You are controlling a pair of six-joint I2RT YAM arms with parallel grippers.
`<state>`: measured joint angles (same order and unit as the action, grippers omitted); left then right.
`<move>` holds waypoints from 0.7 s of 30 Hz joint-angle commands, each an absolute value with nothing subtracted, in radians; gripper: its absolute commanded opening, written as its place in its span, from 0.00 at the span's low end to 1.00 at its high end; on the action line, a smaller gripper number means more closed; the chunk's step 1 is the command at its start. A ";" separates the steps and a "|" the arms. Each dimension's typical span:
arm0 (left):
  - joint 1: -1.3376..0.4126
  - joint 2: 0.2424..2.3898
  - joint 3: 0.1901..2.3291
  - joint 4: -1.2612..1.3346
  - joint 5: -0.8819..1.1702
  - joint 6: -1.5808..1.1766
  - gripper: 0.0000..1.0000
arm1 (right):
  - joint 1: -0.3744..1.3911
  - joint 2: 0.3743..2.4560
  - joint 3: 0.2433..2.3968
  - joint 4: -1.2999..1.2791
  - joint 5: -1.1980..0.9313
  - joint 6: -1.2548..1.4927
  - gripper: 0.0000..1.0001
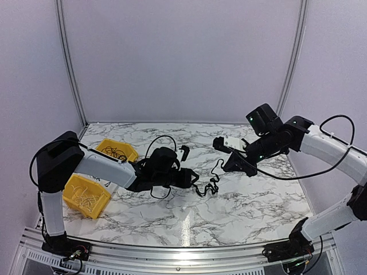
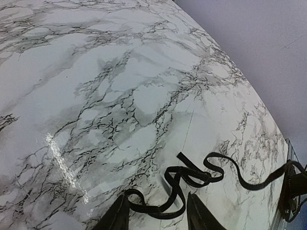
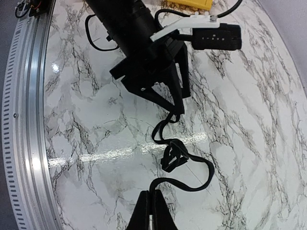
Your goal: Untangle the cables
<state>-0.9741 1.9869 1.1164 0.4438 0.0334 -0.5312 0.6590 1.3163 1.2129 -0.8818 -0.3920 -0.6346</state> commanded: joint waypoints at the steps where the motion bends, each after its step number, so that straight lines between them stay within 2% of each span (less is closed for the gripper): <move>1: -0.982 2.005 1.140 0.446 0.092 -0.508 0.42 | 0.642 1.313 1.304 -0.830 -0.406 -0.608 0.00; 8: -0.986 2.008 1.125 0.449 0.079 -0.511 0.41 | 0.641 1.370 1.402 -0.824 -0.447 -0.604 0.00; 13: -1.003 1.945 1.069 0.482 0.041 -0.495 0.37 | 0.643 1.402 1.438 -0.815 -0.459 -0.588 0.00; 21: -1.068 1.805 0.947 0.590 -0.120 -0.371 0.41 | 0.660 1.440 1.484 -0.828 -0.479 -0.586 0.00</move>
<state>-1.0424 1.9118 0.9955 0.4908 -0.0151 -0.4587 0.6476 1.4284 1.4204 -0.8307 -0.4526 -0.5983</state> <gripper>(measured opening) 0.398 0.022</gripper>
